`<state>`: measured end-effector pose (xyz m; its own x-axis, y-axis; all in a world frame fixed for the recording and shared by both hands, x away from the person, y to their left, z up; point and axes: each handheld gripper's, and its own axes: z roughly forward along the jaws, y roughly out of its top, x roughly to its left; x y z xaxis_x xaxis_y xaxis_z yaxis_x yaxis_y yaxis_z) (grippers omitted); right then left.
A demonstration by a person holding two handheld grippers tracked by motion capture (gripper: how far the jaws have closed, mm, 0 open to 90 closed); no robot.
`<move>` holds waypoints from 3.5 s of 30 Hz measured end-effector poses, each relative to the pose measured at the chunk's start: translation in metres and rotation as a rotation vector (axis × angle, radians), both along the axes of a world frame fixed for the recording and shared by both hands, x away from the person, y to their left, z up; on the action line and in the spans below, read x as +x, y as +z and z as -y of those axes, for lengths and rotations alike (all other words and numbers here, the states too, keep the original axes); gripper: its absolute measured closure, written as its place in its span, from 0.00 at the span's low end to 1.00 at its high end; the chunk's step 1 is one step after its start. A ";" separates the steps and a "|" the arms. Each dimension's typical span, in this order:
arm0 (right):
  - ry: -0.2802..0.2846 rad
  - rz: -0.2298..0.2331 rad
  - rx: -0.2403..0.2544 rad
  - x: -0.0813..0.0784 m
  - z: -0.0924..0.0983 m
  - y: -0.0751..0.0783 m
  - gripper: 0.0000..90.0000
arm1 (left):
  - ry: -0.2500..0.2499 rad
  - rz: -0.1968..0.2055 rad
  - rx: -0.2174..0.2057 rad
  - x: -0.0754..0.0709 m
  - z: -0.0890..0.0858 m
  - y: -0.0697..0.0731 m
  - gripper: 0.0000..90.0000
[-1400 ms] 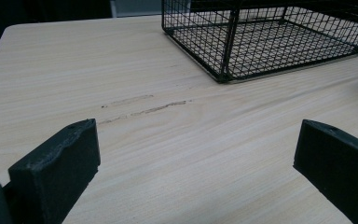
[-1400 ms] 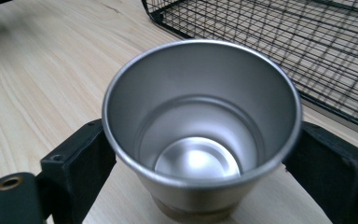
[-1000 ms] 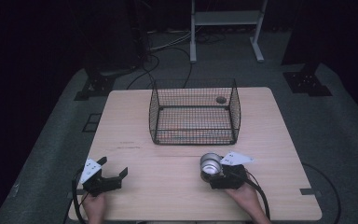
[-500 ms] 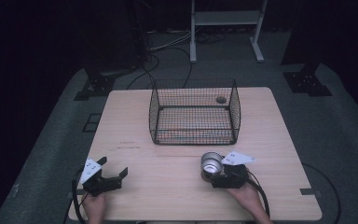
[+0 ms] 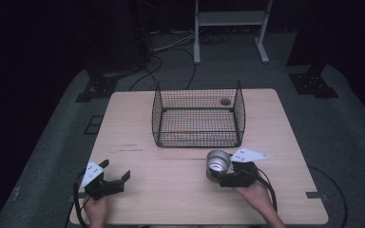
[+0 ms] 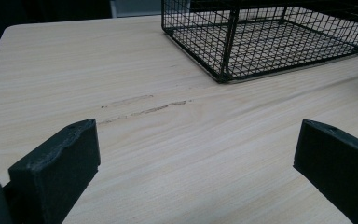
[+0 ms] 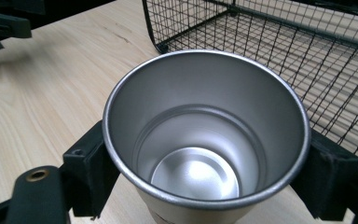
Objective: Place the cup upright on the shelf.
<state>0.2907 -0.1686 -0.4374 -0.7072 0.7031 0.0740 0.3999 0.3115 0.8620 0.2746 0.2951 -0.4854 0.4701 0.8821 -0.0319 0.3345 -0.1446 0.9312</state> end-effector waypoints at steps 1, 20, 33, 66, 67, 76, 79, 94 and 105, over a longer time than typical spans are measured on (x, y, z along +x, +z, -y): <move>0.003 -0.001 0.000 0.001 0.000 0.002 0.20 | 0.000 0.000 0.000 0.000 0.000 0.000 0.00; 0.057 -0.007 -0.010 0.021 -0.003 0.043 0.20 | 0.000 -0.001 0.000 0.000 0.000 0.000 0.00; 0.064 0.022 -0.022 0.036 -0.011 0.075 0.20 | 0.000 0.000 -0.003 0.000 0.000 0.000 0.00; 0.034 0.037 -0.084 0.109 -0.038 0.123 0.20 | -0.001 0.005 -0.004 0.000 0.000 0.000 0.00; 0.033 0.036 -0.088 0.111 -0.039 0.124 0.20 | 0.000 0.005 -0.008 0.000 0.000 0.000 0.00; 0.013 0.023 -0.105 0.136 -0.045 0.133 0.20 | -0.002 0.005 -0.008 0.000 0.000 0.000 0.00; 0.009 0.021 -0.102 0.143 -0.047 0.136 0.20 | -0.002 0.006 -0.006 0.000 0.000 0.000 0.00; -0.012 0.011 -0.101 0.173 -0.061 0.144 0.20 | -0.003 0.006 -0.006 0.000 0.000 0.000 0.00; -0.058 -0.050 -0.110 0.202 -0.067 0.122 0.20 | -0.003 0.007 -0.007 0.000 0.000 0.000 0.00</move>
